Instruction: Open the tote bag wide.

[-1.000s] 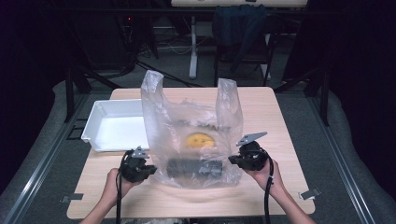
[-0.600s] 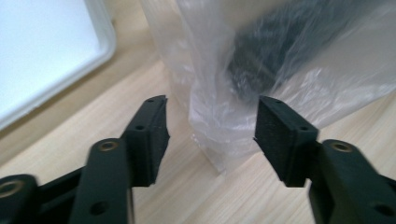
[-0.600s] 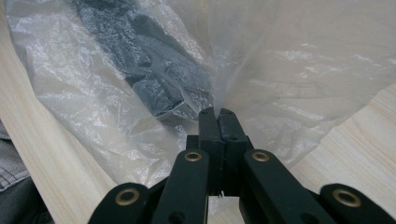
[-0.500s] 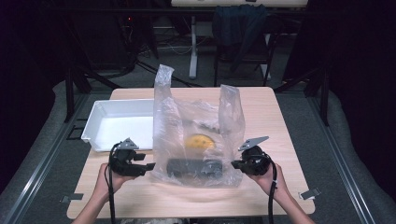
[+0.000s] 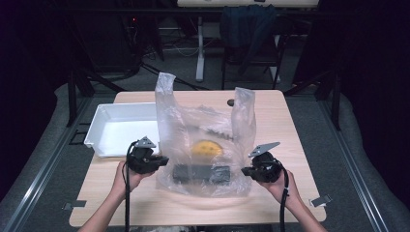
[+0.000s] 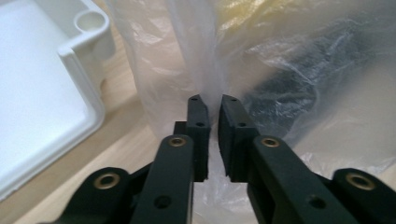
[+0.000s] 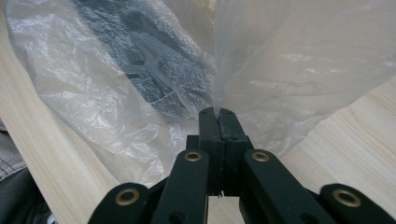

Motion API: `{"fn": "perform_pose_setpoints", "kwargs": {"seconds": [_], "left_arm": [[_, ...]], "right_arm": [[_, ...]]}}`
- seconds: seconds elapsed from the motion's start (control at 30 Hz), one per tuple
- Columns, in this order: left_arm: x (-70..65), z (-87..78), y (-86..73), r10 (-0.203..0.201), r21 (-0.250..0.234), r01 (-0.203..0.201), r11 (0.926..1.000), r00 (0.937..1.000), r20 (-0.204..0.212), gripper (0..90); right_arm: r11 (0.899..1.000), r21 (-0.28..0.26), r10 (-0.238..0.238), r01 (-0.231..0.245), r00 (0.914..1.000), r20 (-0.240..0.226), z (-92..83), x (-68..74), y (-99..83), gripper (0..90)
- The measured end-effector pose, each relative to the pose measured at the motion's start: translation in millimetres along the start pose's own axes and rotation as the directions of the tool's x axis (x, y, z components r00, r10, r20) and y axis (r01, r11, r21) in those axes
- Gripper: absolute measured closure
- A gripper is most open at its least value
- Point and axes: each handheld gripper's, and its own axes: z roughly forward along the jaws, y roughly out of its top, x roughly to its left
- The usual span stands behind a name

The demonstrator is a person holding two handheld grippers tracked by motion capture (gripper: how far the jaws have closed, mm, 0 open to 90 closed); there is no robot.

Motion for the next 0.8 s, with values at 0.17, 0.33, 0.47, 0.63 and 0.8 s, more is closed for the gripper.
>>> {"fn": "perform_pose_setpoints", "kwargs": {"seconds": [0.17,0.33,0.47,0.63,0.8], "left_arm": [[-3.9,-1.9,-7.5,0.028,0.018,-0.028,0.9995,0.9996,-0.011,88.6],[-5.4,-2.2,-17.4,0.039,0.047,-0.038,0.9982,0.999,-0.021,89.3],[-7.9,-1.1,-23.2,0.051,0.068,-0.05,0.9964,0.9985,-0.016,89.4],[-11.5,-0.5,-24.7,0.072,0.082,-0.071,0.9941,0.9973,-0.015,89.4],[-13.5,0.7,-28.1,0.088,0.101,-0.087,0.9911,0.996,-0.014,89.4]], "right_arm": [[1.0,-0.001,0.004,-0.004,1.0,-0.004,1.6,-1.8,-1.2,90.0],[1.0,0.01,0.005,-0.005,1.0,-0.008,3.2,-4.2,-1.9,90.0],[0.999,0.04,0.007,-0.007,1.0,-0.003,7.8,-7.2,-3.7,90.0],[0.999,0.052,0.002,-0.001,1.0,-0.009,8.7,-6.8,-3.8,90.0],[0.999,0.041,0.004,-0.004,1.0,-0.003,6.2,-7.2,-4.2,81.5]]}}
